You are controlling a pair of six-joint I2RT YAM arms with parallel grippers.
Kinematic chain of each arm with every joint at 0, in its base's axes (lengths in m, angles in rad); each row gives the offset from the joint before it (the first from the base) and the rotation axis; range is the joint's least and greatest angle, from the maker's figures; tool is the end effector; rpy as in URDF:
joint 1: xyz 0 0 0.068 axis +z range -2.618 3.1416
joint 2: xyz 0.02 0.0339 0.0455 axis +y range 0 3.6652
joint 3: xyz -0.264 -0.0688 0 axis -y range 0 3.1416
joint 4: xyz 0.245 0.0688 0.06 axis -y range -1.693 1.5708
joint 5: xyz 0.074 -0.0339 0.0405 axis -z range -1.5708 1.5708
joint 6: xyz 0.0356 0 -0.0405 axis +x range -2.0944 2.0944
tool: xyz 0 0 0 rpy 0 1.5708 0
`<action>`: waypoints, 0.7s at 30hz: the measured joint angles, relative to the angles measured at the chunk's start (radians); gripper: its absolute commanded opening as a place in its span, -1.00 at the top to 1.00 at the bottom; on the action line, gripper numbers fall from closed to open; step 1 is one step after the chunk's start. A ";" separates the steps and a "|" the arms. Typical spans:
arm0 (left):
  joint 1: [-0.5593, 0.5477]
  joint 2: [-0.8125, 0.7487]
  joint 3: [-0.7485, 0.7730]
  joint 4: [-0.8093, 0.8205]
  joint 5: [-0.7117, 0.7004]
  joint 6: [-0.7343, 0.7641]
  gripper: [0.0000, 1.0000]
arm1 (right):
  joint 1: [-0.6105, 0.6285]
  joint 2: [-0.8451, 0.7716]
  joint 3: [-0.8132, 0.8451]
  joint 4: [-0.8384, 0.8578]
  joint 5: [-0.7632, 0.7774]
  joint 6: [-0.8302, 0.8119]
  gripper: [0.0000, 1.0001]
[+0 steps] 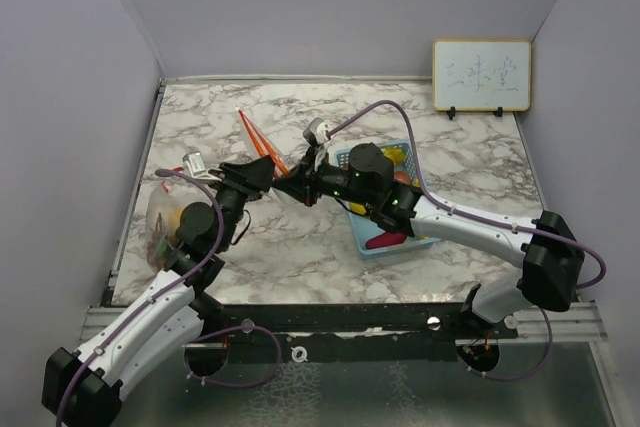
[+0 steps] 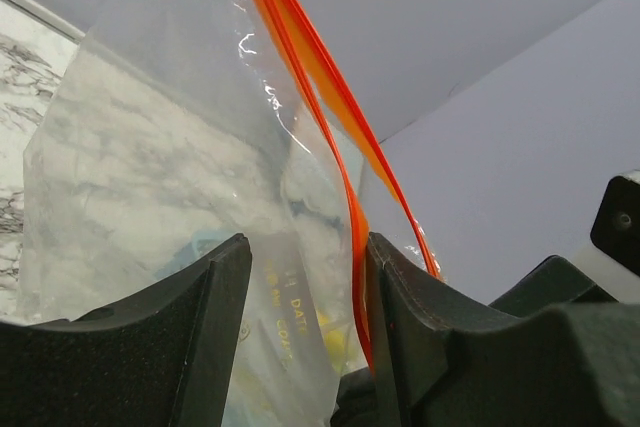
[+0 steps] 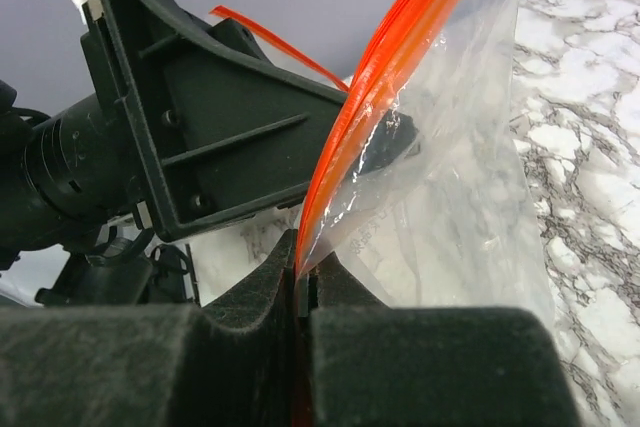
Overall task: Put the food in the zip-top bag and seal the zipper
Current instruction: Open the zipper of the food storage bag at the center of the board.
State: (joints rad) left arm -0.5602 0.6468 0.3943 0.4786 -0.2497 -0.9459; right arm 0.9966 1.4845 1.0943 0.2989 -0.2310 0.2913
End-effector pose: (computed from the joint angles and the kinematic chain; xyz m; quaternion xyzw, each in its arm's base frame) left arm 0.1464 -0.0814 0.2938 -0.2141 0.5879 -0.4743 0.6194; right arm 0.1859 0.3024 0.3289 -0.3263 0.6617 0.4701 0.4844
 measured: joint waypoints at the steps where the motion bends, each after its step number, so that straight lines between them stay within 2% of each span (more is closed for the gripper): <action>1: 0.000 0.006 0.000 0.005 0.000 -0.002 0.12 | 0.002 0.000 0.000 -0.002 0.001 -0.005 0.95; 4: 0.000 0.019 0.000 0.017 0.002 -0.005 0.47 | 0.008 0.000 0.000 -0.008 0.003 -0.026 0.95; 6: 0.000 0.024 0.000 0.030 0.006 -0.006 0.89 | 0.013 0.000 0.000 -0.014 0.006 -0.043 0.95; 7: 0.000 0.028 0.000 0.038 0.008 -0.006 1.00 | 0.014 0.000 0.000 -0.016 0.007 -0.050 0.93; 8: 0.000 0.031 0.000 0.043 0.010 -0.007 1.00 | 0.016 0.000 0.000 -0.020 0.010 -0.055 0.86; 11: 0.000 0.034 0.000 0.044 0.015 0.006 1.00 | 0.020 -0.002 0.000 -0.039 0.048 -0.060 0.24; 13: 0.000 0.031 0.000 0.027 0.017 0.025 1.00 | 0.023 -0.006 0.000 -0.055 0.082 -0.064 0.01; 15: 0.000 0.021 0.000 -0.005 0.017 0.051 1.00 | 0.024 -0.019 -0.001 -0.069 0.126 -0.065 -0.07; 21: 0.002 -0.011 0.069 -0.188 0.017 0.167 1.00 | 0.025 -0.036 0.033 -0.113 0.227 -0.065 -0.07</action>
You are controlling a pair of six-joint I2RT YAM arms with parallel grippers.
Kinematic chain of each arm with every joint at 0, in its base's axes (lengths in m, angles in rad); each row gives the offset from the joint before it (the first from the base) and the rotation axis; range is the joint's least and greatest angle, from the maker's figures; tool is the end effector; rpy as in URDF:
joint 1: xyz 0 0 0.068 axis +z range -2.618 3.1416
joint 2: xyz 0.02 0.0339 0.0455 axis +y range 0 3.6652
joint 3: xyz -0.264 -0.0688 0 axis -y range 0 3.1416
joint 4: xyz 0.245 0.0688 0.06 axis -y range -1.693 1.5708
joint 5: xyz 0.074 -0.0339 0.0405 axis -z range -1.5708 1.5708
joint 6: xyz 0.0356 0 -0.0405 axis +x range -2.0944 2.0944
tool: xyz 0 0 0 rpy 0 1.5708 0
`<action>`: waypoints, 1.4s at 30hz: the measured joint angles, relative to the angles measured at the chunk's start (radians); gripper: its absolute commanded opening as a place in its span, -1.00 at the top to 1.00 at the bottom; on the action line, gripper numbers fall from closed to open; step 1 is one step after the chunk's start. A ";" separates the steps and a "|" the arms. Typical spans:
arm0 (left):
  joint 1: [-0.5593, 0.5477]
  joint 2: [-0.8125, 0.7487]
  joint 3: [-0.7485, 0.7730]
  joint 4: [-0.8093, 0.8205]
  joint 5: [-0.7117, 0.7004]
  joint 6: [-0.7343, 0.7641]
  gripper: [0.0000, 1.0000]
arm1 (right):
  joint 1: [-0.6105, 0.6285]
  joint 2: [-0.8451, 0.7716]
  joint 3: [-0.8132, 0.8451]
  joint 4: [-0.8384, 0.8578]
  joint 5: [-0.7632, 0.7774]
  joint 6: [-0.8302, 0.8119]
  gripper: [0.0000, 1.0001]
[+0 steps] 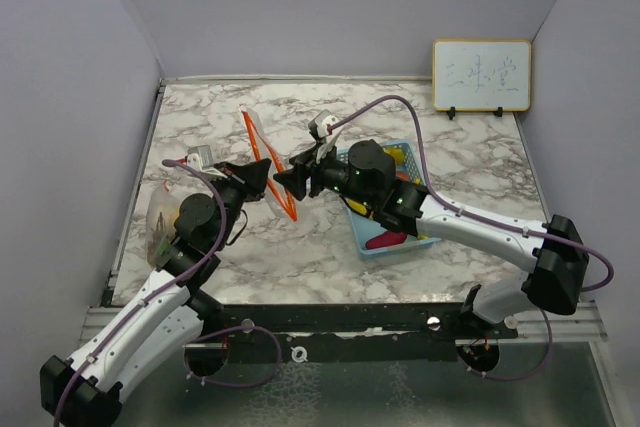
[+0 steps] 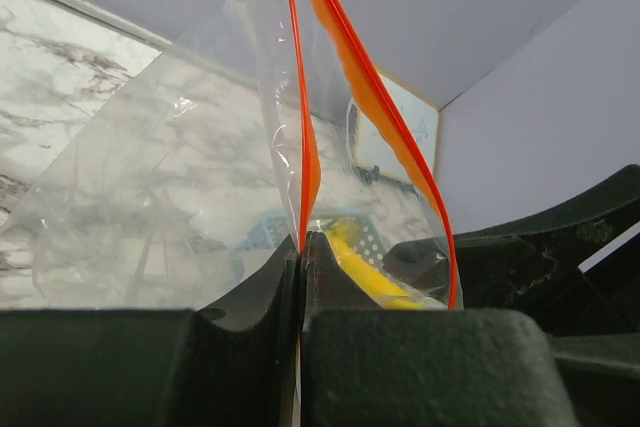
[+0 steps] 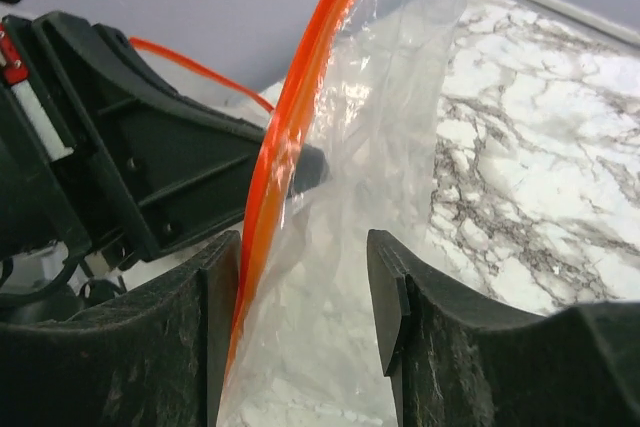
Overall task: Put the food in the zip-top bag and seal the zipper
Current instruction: Open the zipper of the food storage bag at the center of the board.
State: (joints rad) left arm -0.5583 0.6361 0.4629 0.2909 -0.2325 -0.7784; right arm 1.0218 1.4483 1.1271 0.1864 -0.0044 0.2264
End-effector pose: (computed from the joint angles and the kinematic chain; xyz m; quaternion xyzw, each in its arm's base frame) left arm 0.1462 -0.0816 0.3000 -0.1586 0.6463 -0.3996 0.6304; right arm 0.1813 0.2967 0.3404 -0.2930 0.6938 0.3858 0.5329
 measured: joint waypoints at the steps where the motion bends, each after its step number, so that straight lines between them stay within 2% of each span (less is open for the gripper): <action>1: 0.000 0.000 0.022 -0.031 0.001 0.023 1.00 | 0.000 0.006 0.019 -0.010 0.012 0.000 -0.06; 3: 0.000 -0.001 0.050 -0.064 0.006 0.055 1.00 | 0.000 0.026 0.057 -0.014 0.022 -0.001 -0.02; 4: 0.000 -0.001 0.062 -0.079 0.013 0.072 1.00 | 0.000 0.040 0.080 -0.014 0.025 -0.002 0.07; 9: 0.002 0.019 0.104 -0.157 0.050 0.135 1.00 | 0.000 0.132 0.174 -0.029 0.048 -0.004 0.75; 13: 0.006 0.053 0.162 -0.268 0.078 0.181 1.00 | 0.000 0.192 0.218 -0.074 0.133 -0.013 0.95; 19: 0.006 0.068 0.311 -0.464 0.063 0.286 1.00 | 0.000 0.218 0.209 -0.166 0.336 -0.039 0.95; 23: 0.002 0.112 0.443 -0.628 -0.075 0.372 1.00 | 0.000 0.206 0.150 -0.209 0.578 -0.035 0.95; 26: -0.003 0.157 0.488 -0.731 -0.179 0.420 1.00 | -0.006 0.174 0.082 -0.230 0.674 0.008 0.95; 30: -0.014 0.205 0.489 -0.819 -0.256 0.451 1.00 | -0.008 0.121 0.033 -0.240 0.719 0.077 0.95; 33: -0.017 0.197 0.485 -0.823 -0.272 0.461 1.00 | -0.009 0.123 0.033 -0.237 0.711 0.101 0.95; 38: -0.014 0.148 0.436 -0.795 -0.280 0.481 1.00 | -0.029 0.156 0.001 -0.164 0.526 0.099 0.94; 39: -0.011 0.150 0.434 -0.793 -0.280 0.482 1.00 | -0.036 0.172 -0.018 -0.132 0.468 0.103 0.86; 40: -0.010 0.160 0.433 -0.789 -0.278 0.482 1.00 | -0.041 0.187 -0.029 -0.114 0.431 0.110 0.49; 41: -0.008 0.172 0.432 -0.782 -0.274 0.482 1.00 | -0.045 0.213 -0.037 -0.100 0.391 0.119 0.22; 42: -0.006 0.186 0.430 -0.773 -0.269 0.481 1.00 | -0.047 0.234 -0.040 -0.096 0.367 0.122 0.06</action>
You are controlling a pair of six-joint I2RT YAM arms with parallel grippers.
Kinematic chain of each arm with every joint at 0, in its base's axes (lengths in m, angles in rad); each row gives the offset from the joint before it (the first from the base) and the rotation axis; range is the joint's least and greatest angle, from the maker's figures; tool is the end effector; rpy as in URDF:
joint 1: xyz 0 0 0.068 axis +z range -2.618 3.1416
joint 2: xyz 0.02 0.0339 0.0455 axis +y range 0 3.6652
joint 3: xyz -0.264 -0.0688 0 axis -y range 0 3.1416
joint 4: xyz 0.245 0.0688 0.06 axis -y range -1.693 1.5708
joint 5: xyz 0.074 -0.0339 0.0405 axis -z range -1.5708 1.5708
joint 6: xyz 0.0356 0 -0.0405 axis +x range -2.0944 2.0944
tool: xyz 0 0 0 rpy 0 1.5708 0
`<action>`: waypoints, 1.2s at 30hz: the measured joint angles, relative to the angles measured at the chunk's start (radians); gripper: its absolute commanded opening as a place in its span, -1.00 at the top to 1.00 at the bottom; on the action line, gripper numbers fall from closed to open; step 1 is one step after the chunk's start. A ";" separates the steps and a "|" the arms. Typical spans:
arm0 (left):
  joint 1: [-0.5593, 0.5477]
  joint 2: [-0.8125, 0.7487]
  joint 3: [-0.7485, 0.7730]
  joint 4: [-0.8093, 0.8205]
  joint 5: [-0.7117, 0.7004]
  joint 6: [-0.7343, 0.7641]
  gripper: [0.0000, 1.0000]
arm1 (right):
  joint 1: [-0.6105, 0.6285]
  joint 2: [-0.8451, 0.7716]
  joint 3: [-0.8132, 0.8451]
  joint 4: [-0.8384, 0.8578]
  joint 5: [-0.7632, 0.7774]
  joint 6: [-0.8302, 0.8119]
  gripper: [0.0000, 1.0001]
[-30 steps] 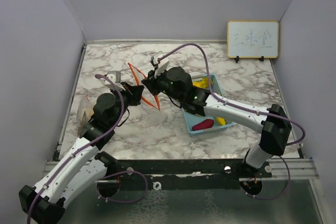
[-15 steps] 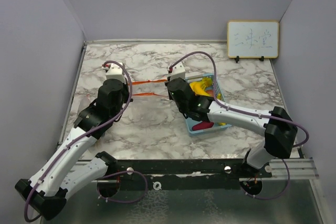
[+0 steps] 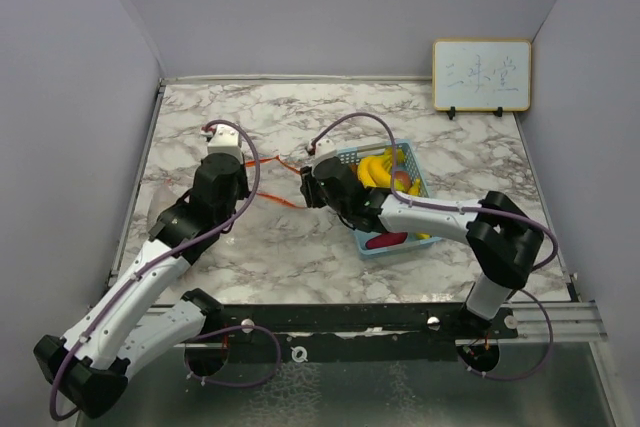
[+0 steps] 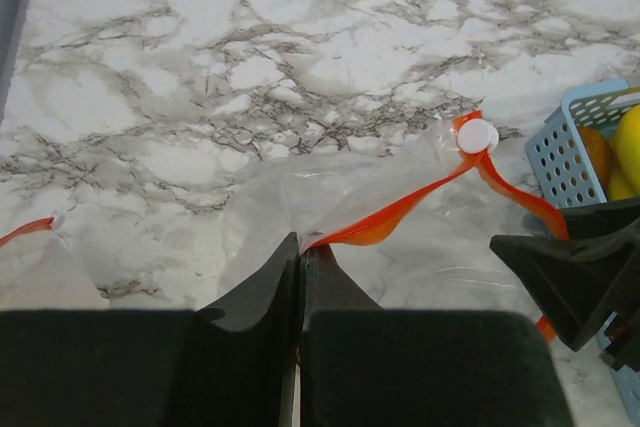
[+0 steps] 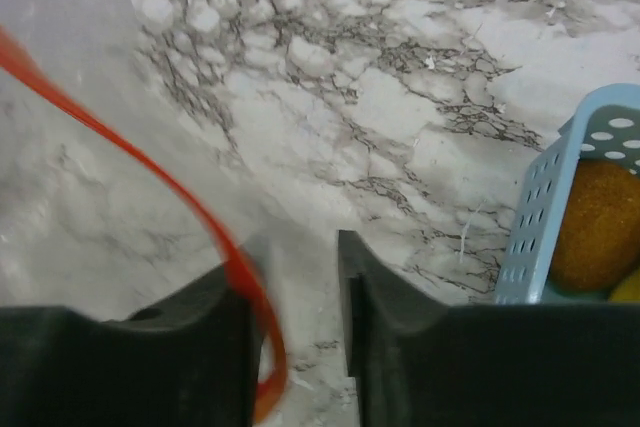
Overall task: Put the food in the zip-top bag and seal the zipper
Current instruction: Open the zipper of the food storage bag at the center of the board, then pick up the fake fruit from the bin.
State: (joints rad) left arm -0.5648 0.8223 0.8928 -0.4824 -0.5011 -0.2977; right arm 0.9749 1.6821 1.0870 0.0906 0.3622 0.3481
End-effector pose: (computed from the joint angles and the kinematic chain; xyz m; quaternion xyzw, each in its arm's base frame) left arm 0.1586 -0.0803 0.3419 -0.0266 0.8215 -0.0333 0.5686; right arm 0.2236 0.3072 0.2363 -0.1741 0.8341 0.1847 0.4898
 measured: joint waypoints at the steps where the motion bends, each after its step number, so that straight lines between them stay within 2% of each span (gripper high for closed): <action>1: 0.001 0.016 -0.006 0.013 0.006 -0.003 1.00 | -0.001 0.022 -0.001 0.000 -0.022 0.006 -0.09; 5: 0.002 0.061 -0.061 0.050 0.032 -0.020 1.00 | -0.002 0.030 -0.019 -0.026 -0.075 -0.002 -0.69; 8: 0.002 0.078 -0.078 0.051 0.044 -0.029 1.00 | -0.002 -0.030 -0.034 -0.034 -0.101 -0.018 -0.81; 14: 0.002 0.077 -0.078 0.064 0.045 -0.045 1.00 | -0.004 -0.253 -0.049 -0.062 -0.150 -0.032 -0.81; 17: 0.002 0.076 -0.078 0.064 0.045 -0.049 1.00 | -0.004 -0.328 -0.039 -0.131 -0.089 -0.032 -0.82; 20: 0.003 0.070 -0.078 0.065 0.048 -0.051 1.00 | -0.031 -0.332 -0.006 -0.255 0.026 -0.030 -0.82; 22: 0.003 0.064 -0.079 0.068 0.054 -0.052 1.00 | -0.093 -0.325 -0.005 -0.343 0.061 -0.030 -0.82; 26: 0.003 0.050 -0.082 0.078 0.068 -0.051 1.00 | -0.233 -0.319 -0.032 -0.437 0.077 -0.031 -0.82; 29: 0.003 0.047 -0.082 0.081 0.069 -0.051 1.00 | -0.282 -0.312 -0.054 -0.466 0.082 -0.041 -0.81; 33: 0.003 0.047 -0.083 0.087 0.071 -0.051 1.00 | -0.299 -0.273 -0.063 -0.473 0.068 -0.055 -0.57; 36: 0.003 0.045 -0.086 0.090 0.071 -0.051 1.00 | -0.305 -0.258 -0.087 -0.474 0.055 -0.057 -0.48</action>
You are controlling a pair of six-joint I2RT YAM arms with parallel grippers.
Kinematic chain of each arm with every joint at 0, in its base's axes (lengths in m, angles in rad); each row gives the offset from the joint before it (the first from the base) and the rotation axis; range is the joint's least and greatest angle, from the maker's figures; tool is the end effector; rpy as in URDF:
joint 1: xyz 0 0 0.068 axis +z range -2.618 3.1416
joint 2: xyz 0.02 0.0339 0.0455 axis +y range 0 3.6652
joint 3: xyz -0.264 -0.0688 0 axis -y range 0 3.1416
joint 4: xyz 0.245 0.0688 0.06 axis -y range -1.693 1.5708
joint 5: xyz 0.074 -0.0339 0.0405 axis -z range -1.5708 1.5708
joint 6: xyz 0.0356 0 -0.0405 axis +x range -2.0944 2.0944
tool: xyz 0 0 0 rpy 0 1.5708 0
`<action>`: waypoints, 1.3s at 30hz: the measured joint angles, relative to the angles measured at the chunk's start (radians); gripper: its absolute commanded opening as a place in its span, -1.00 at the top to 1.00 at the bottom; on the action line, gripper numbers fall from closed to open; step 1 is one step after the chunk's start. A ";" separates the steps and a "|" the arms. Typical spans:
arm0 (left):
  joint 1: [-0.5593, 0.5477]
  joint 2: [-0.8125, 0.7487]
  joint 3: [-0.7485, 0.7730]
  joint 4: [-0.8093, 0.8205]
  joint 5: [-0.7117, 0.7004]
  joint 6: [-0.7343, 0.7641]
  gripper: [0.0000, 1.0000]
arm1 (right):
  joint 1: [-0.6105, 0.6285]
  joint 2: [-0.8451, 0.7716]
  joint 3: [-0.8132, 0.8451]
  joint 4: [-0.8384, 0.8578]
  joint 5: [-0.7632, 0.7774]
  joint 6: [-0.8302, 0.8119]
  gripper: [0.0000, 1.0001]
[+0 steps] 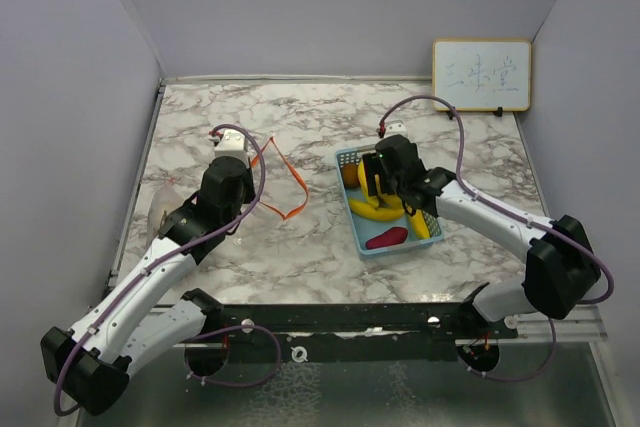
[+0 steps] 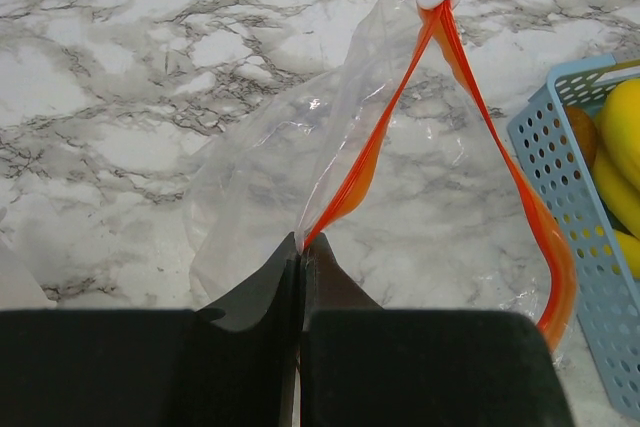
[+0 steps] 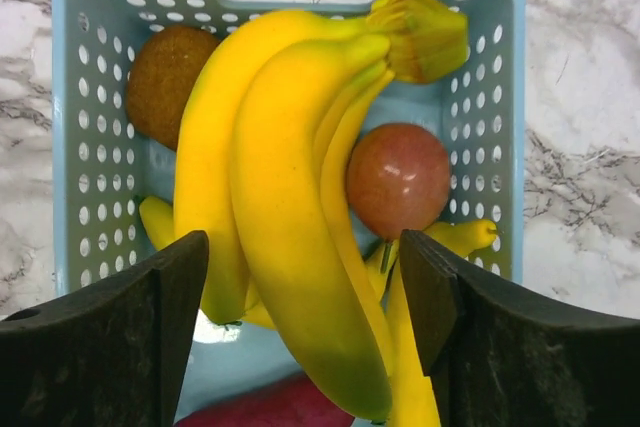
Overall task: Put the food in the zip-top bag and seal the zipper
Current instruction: Pick up the fake fruit from the bin, then place the fake fruit in the zipper food storage bag.
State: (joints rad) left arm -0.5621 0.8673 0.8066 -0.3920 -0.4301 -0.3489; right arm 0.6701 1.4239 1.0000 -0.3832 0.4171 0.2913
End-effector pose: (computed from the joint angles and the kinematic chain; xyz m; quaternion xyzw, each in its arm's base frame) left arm 0.1713 -0.0903 0.3133 -0.0244 0.8356 -0.0655 0.5449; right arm 0.2465 0.1769 0.2516 -0.0952 0.9062 -0.0018 0.4121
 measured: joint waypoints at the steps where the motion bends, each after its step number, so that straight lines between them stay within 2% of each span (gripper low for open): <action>1: 0.000 -0.001 -0.001 0.001 0.000 0.000 1.00 | -0.002 0.002 -0.009 0.000 -0.005 0.001 -0.42; 9: 0.000 -0.015 -0.004 0.002 0.000 0.000 1.00 | -0.011 0.004 -0.051 0.029 -0.050 0.013 0.76; 10: 0.000 -0.016 -0.004 0.002 0.000 0.000 1.00 | -0.011 0.004 -0.053 0.029 -0.049 0.014 0.89; 11: 0.000 -0.018 -0.004 0.002 0.000 0.000 1.00 | -0.012 0.001 -0.054 0.029 -0.050 0.010 0.94; 18: 0.000 -0.019 -0.005 0.002 0.000 0.000 1.00 | -0.016 -0.069 -0.082 0.027 -0.077 0.005 0.95; 24: 0.000 -0.019 -0.006 0.003 0.000 0.001 1.00 | -0.017 -0.280 -0.091 0.058 -0.212 -0.011 0.95; 29: 0.000 -0.018 -0.007 0.003 0.023 0.010 1.00 | -0.018 -0.403 -0.082 0.123 -0.400 -0.027 0.95; 39: 0.000 -0.092 -0.041 0.059 0.160 0.072 1.00 | -0.019 -0.485 -0.079 0.253 -0.981 -0.072 0.95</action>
State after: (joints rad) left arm -0.5621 0.7750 0.7654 -0.3328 -0.2703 -0.2768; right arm 0.6510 0.9390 0.9215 -0.1307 -0.5640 0.2188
